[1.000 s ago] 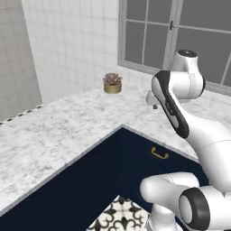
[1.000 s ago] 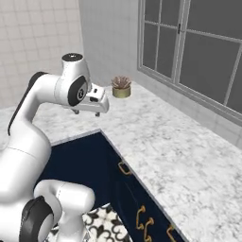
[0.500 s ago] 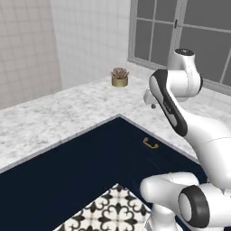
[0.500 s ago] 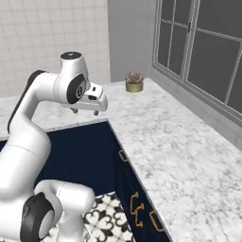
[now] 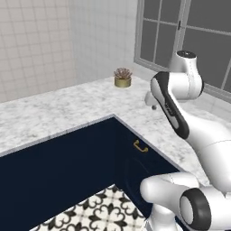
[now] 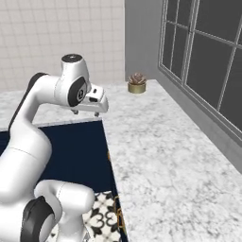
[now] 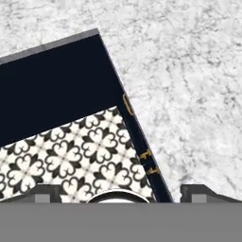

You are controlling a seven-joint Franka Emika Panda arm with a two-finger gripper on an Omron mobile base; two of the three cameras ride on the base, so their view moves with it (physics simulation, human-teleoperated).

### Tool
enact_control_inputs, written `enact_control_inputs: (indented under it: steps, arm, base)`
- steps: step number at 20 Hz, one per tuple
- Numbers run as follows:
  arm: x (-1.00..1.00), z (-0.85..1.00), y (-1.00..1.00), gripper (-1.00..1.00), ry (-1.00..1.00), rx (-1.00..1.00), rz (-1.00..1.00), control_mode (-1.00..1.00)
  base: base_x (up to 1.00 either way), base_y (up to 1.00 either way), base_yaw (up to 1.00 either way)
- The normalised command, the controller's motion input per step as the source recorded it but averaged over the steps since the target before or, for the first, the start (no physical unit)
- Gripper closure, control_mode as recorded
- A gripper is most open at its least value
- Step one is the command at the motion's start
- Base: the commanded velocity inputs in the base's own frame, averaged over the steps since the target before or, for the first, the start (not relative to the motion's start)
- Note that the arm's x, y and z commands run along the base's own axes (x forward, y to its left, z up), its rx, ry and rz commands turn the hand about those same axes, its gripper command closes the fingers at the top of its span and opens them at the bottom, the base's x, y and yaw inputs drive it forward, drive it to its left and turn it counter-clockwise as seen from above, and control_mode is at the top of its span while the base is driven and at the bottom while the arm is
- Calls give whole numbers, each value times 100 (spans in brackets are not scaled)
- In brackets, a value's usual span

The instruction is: Take a straw from the drawer in front and place it inside the glass cup on the dining counter.

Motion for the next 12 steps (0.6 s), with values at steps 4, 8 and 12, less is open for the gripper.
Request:
enact_control_inputs:
  steps: [4, 8, 12]
  arm:
    - [0, 0, 12, -100, 0, -3, 17, -100]
    - [0, -4, 83, -100, -1, -31, 0, -100]
    - [0, -27, 86, -100, -9, -52, -7, -100]
  base:
    - [0, 0, 0]
    - [0, 0, 0]
    - [0, 0, 0]
